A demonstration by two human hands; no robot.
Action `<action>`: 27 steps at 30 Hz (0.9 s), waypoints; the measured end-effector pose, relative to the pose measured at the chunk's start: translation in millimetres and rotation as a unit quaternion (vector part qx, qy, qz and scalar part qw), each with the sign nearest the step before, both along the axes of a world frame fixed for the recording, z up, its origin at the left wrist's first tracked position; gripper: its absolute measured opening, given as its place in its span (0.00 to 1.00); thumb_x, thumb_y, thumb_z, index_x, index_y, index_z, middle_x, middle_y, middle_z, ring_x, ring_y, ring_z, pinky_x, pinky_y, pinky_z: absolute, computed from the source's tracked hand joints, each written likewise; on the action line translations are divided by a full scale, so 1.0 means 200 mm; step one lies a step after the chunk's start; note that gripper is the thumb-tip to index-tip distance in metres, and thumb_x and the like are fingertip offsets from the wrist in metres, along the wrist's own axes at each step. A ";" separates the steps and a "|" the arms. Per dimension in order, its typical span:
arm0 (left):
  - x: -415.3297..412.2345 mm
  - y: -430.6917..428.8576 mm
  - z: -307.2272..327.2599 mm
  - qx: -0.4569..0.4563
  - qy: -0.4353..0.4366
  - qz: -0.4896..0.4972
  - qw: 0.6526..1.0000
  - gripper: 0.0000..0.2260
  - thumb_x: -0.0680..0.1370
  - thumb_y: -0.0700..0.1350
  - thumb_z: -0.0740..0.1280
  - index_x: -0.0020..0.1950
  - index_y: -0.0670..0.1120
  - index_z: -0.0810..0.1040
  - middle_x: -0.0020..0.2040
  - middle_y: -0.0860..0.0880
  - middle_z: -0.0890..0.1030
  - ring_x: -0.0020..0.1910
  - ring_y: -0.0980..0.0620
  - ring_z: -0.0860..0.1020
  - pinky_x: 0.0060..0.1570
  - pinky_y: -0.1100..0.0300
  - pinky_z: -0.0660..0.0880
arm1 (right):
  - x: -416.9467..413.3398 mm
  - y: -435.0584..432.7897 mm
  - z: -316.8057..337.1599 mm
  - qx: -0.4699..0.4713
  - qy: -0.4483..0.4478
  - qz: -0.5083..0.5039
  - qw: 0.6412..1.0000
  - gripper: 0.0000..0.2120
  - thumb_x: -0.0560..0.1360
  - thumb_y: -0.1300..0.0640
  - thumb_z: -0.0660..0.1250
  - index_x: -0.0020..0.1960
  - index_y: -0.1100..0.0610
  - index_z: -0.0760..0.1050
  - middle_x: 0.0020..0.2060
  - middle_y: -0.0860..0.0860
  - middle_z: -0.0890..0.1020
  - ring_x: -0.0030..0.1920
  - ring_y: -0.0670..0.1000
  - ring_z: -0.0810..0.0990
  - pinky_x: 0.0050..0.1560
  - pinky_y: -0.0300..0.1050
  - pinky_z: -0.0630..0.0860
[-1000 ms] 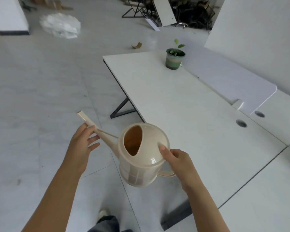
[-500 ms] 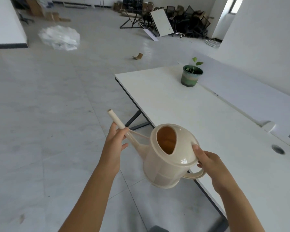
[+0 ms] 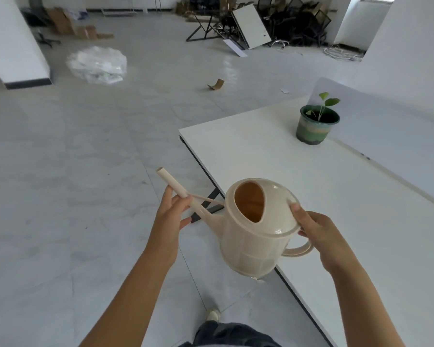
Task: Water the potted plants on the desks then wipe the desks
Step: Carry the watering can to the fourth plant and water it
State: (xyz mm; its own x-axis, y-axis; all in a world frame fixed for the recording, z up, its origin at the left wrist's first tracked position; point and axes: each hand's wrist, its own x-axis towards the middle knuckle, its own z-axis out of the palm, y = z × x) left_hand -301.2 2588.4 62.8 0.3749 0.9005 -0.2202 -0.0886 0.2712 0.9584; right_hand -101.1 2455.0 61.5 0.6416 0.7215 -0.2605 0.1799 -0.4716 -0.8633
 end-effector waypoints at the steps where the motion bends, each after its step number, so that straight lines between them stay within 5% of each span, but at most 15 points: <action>1: 0.04 0.07 0.00 -0.002 0.003 0.001 1.000 0.24 0.79 0.44 0.59 0.74 0.53 0.58 0.65 0.49 0.73 0.65 0.50 0.71 0.62 0.51 0.68 | 0.04 0.08 0.00 0.003 -0.003 0.002 1.000 0.64 0.41 0.17 0.59 0.47 0.76 0.70 0.50 0.73 0.75 0.54 0.69 0.73 0.64 0.65 0.66; 3: 0.12 0.22 0.00 -0.004 0.000 0.012 1.000 0.25 0.78 0.45 0.60 0.74 0.53 0.57 0.68 0.49 0.71 0.67 0.49 0.69 0.67 0.48 0.66 | 0.11 0.22 0.01 0.012 -0.014 0.007 1.000 0.51 0.42 0.18 0.59 0.37 0.66 0.70 0.37 0.65 0.74 0.41 0.63 0.73 0.60 0.63 0.70; 6: 0.25 0.42 0.00 -0.002 -0.014 0.028 1.000 0.25 0.79 0.44 0.60 0.74 0.53 0.57 0.70 0.49 0.69 0.69 0.48 0.68 0.69 0.45 0.63 | 0.21 0.43 0.04 0.023 -0.014 0.008 1.000 0.38 0.48 0.24 0.62 0.36 0.59 0.65 0.35 0.56 0.66 0.39 0.53 0.66 0.42 0.47 0.67; 8: 0.32 0.53 0.00 -0.003 -0.019 0.028 0.999 0.24 0.79 0.44 0.59 0.74 0.53 0.57 0.70 0.48 0.69 0.69 0.48 0.67 0.70 0.44 0.62 | 0.26 0.53 0.06 0.018 -0.009 0.004 1.000 0.34 0.51 0.28 0.59 0.36 0.59 0.64 0.35 0.56 0.66 0.38 0.53 0.65 0.38 0.44 0.63; 13: 0.52 0.79 -0.01 0.005 -0.021 0.008 1.000 0.22 0.79 0.45 0.57 0.73 0.54 0.60 0.68 0.49 0.71 0.69 0.48 0.68 0.70 0.44 0.63 | 0.39 0.72 0.01 0.000 0.006 -0.033 0.999 0.34 0.52 0.27 0.58 0.37 0.58 0.68 0.36 0.56 0.69 0.39 0.53 0.68 0.44 0.46 0.67; 18: 0.71 1.05 -0.08 -0.020 -0.042 -0.048 0.998 0.16 0.80 0.44 0.56 0.66 0.57 0.64 0.59 0.54 0.76 0.66 0.49 0.70 0.68 0.48 0.64 | 0.46 0.88 -0.04 -0.019 0.023 -0.100 0.995 0.39 0.48 0.22 0.60 0.38 0.57 0.69 0.36 0.56 0.70 0.40 0.53 0.69 0.59 0.63 0.70; 22: 0.89 1.31 -0.13 -0.043 -0.049 -0.118 0.991 0.16 0.80 0.43 0.56 0.66 0.58 0.64 0.57 0.56 0.75 0.66 0.47 0.70 0.68 0.48 0.63 | 0.49 1.00 -0.06 -0.034 0.011 -0.180 0.983 0.45 0.42 0.18 0.59 0.38 0.57 0.68 0.36 0.55 0.69 0.40 0.52 0.68 0.45 0.55 0.69; 27: 1.12 1.58 -0.08 -0.062 -0.068 -0.250 0.964 0.16 0.80 0.44 0.56 0.63 0.61 0.65 0.56 0.59 0.76 0.62 0.47 0.73 0.65 0.50 0.64 | 0.45 1.16 -0.01 -0.029 0.012 -0.292 0.956 0.39 0.48 0.22 0.61 0.37 0.57 0.67 0.36 0.55 0.68 0.40 0.53 0.67 0.45 0.47 0.64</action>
